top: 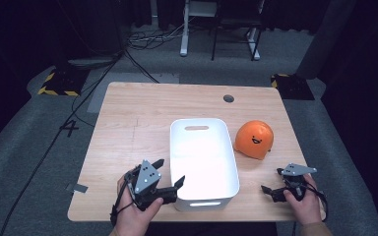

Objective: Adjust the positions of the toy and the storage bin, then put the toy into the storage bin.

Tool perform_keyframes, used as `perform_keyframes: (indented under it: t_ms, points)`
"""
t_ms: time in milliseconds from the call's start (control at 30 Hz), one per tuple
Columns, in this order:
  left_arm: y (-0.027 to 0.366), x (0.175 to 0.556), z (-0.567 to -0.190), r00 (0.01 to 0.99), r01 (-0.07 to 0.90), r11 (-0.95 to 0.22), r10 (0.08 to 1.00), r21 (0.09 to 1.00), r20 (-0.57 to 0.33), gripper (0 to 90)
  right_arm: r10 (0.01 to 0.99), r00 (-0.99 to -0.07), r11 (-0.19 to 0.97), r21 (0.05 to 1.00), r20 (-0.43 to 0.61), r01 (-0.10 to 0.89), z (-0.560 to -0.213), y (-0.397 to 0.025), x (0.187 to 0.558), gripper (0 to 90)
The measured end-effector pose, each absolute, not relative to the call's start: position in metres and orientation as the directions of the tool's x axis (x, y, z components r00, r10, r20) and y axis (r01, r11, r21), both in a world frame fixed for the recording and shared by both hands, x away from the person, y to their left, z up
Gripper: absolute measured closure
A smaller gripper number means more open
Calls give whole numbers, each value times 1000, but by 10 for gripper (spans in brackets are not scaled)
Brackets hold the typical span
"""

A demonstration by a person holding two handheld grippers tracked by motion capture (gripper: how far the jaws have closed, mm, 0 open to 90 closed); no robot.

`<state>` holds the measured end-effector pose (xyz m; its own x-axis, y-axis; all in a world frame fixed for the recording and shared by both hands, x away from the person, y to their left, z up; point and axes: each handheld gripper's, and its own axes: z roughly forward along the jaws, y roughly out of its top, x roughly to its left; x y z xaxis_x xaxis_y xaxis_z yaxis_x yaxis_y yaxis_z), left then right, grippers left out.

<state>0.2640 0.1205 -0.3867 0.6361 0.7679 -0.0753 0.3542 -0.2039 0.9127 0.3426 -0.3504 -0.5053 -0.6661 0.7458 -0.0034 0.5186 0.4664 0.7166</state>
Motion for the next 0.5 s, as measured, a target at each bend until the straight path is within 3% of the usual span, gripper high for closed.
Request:
perform_keyframes:
  t_ms: [200,400,500]
  points:
    - [140,296,-377,585,356,-168,807,919,-80,196,747,-664,465,716,-3,520,-505,-350,342,1]
    - [157,320,-391,531,367,-158,845,917,-67,206,748,-663,469,715,-9,519,-505,-350,343,1]
    - [170,338,-411,475,421,-150,876,895,-77,209,753,-658,465,715,-9,522,-505,-350,343,1]
